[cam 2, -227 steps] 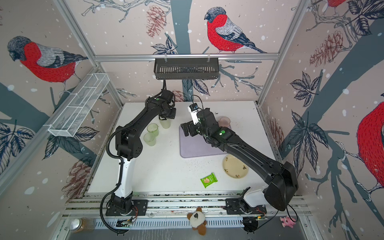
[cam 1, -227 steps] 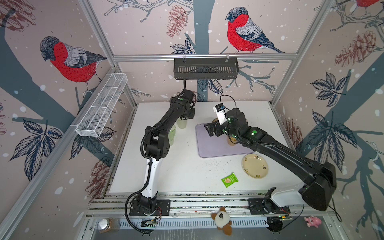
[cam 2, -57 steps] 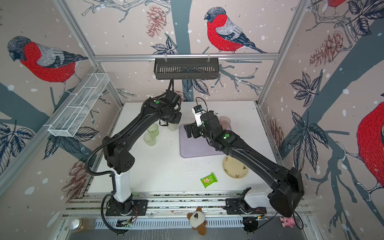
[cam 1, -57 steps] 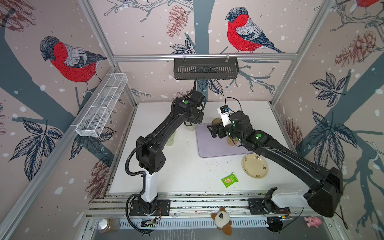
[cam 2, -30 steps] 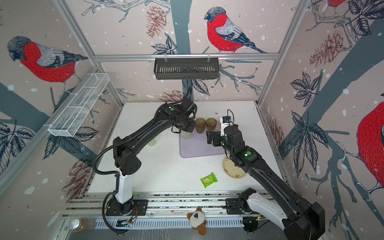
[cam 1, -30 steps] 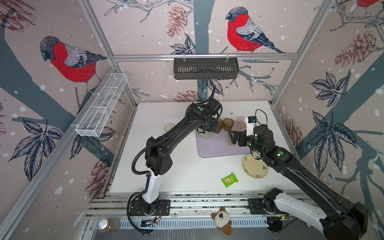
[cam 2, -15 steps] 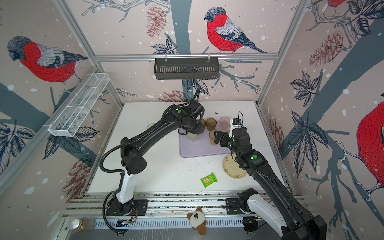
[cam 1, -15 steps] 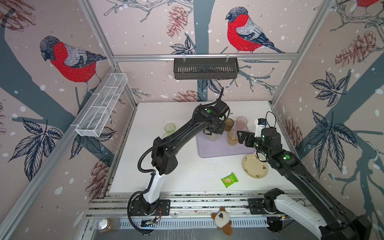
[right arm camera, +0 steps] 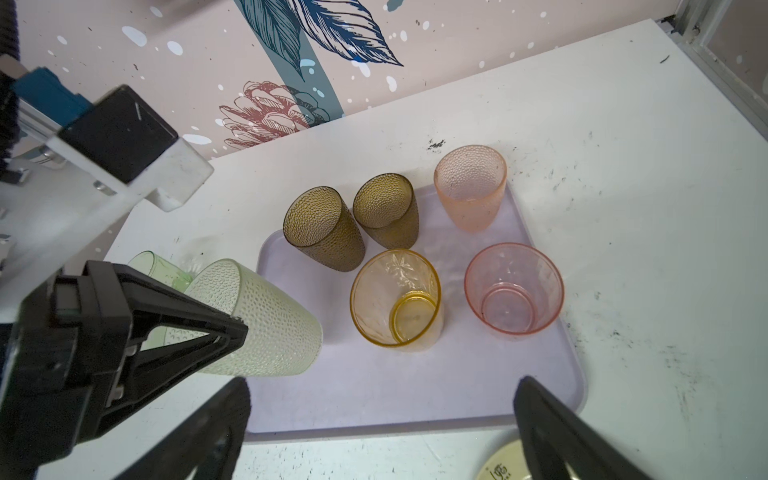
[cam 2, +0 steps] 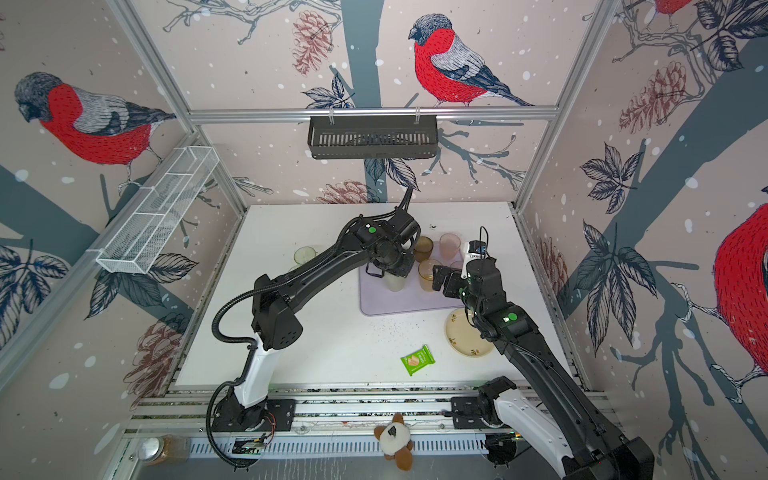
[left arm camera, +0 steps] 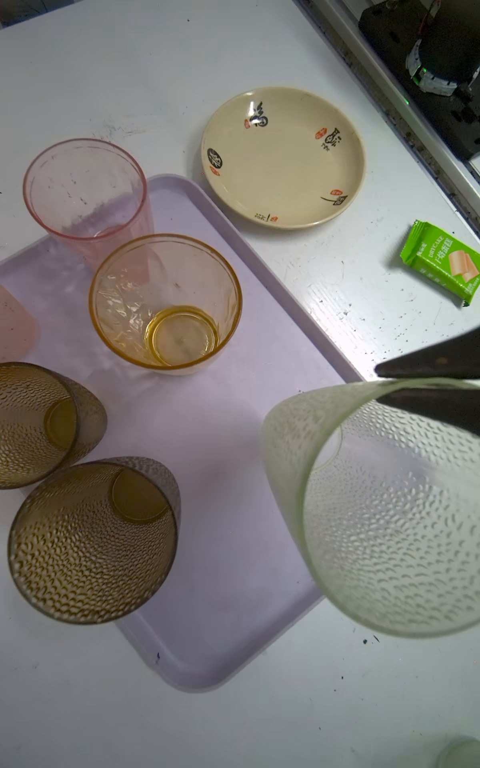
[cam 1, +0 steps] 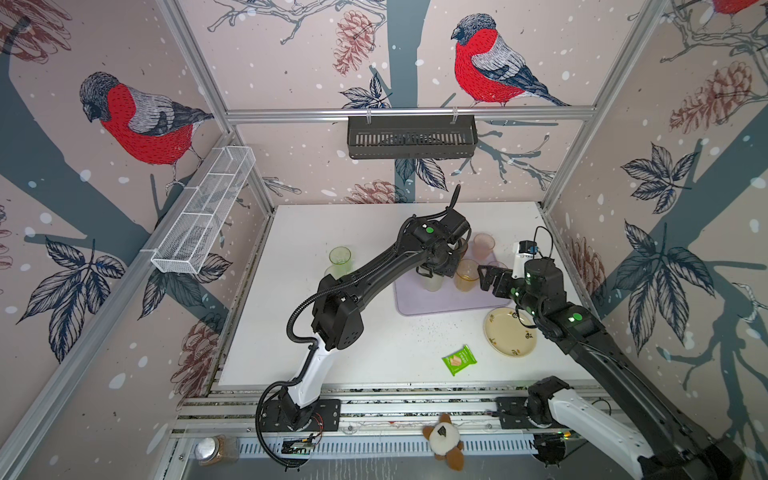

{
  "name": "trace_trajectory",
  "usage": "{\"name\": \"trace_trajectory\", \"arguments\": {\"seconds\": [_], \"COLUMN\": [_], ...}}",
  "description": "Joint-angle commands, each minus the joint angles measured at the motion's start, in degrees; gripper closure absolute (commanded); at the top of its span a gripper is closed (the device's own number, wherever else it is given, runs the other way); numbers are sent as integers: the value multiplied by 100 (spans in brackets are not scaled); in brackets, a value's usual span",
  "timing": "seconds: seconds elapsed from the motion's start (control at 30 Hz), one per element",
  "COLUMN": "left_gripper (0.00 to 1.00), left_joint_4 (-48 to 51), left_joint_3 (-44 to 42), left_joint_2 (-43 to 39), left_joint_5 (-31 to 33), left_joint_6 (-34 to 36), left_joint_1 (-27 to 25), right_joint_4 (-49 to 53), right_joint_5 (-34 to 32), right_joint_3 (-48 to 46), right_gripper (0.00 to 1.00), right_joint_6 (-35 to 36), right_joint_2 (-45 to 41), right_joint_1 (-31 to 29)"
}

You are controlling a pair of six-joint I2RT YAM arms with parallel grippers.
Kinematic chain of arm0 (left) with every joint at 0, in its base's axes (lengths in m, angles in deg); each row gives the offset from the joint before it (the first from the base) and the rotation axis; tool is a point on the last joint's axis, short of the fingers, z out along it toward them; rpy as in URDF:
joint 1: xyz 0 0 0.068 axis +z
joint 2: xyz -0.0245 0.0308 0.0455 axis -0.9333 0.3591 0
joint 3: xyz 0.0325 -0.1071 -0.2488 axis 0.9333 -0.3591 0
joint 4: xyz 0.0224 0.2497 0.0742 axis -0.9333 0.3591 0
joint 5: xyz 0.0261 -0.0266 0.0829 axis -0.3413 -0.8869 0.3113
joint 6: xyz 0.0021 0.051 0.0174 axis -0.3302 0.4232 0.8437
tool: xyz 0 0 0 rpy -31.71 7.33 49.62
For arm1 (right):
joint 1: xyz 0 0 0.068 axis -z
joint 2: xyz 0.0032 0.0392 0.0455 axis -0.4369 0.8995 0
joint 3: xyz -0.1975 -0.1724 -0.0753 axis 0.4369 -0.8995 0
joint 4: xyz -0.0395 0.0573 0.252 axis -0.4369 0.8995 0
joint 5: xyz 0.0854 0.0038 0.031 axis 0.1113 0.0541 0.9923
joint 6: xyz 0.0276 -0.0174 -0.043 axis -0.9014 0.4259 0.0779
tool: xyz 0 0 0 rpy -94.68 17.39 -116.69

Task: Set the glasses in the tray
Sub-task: 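Carry the pale green cup over the tray with the left gripper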

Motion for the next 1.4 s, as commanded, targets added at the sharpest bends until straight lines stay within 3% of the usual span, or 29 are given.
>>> {"name": "trace_trajectory", "arguments": {"seconds": [0.0, 1.37], "left_gripper": [100, 100], "left_joint_4": [40, -177], "left_joint_3": [72, 727], "left_joint_2": [47, 823], "left_joint_5": [-10, 316], "left_joint_6": [-117, -94], "left_joint_1": [-83, -156], "right_joint_4": [-3, -3], "right_joint_5": [-53, 102], "right_joint_3": [-25, -18], "right_gripper": [1, 1], "right_joint_6": [10, 89], "right_joint_2": [-30, -62], "right_joint_1": [42, 320]}}
